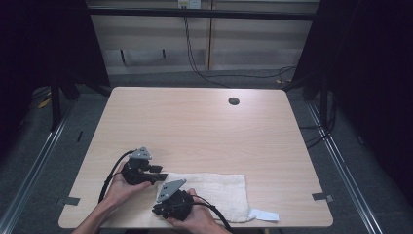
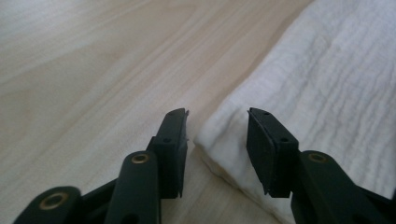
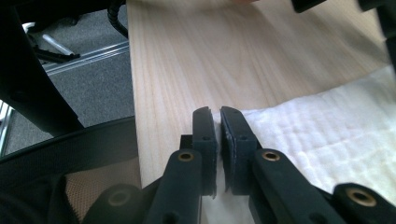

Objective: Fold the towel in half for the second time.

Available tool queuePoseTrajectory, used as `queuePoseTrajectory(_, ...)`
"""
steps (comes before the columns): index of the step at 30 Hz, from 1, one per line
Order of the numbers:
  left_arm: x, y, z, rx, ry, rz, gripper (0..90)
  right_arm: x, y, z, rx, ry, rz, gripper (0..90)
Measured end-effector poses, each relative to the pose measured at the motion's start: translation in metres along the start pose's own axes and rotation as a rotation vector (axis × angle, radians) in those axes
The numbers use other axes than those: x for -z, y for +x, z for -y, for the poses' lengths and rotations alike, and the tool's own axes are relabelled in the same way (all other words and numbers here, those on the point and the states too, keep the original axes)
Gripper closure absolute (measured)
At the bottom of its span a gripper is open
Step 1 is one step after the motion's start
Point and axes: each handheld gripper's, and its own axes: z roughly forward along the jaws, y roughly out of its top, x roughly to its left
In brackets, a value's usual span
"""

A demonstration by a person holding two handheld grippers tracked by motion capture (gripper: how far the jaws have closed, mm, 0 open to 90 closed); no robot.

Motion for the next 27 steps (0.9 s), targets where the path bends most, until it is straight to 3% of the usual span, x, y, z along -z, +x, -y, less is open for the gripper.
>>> queuePoseTrajectory(5,0.000,-0.002,0.002,-0.026,0.013,-0.014,66.0,0.001,0.000,0.000,-0.008,0.010,-0.002,85.1)
queuePoseTrajectory(7,0.001,-0.001,0.002,-0.036,0.016,-0.012,75.9,0.001,-0.001,0.000,-0.016,0.008,-0.007,85.0)
queuePoseTrajectory(11,0.000,-0.004,0.003,-0.065,0.020,0.016,85.0,0.001,-0.002,-0.001,-0.021,0.013,-0.012,85.3)
queuePoseTrajectory(15,0.002,0.001,0.003,-0.017,-0.003,0.040,85.7,0.002,-0.003,-0.001,-0.031,0.011,-0.024,86.3)
queuePoseTrajectory(18,0.010,0.004,0.001,0.023,-0.056,0.063,85.9,0.007,-0.004,-0.003,-0.050,-0.003,-0.032,86.3)
queuePoseTrajectory(27,0.024,0.000,-0.012,0.021,-0.129,0.080,85.9,0.026,-0.005,-0.012,-0.081,-0.076,-0.047,86.4)
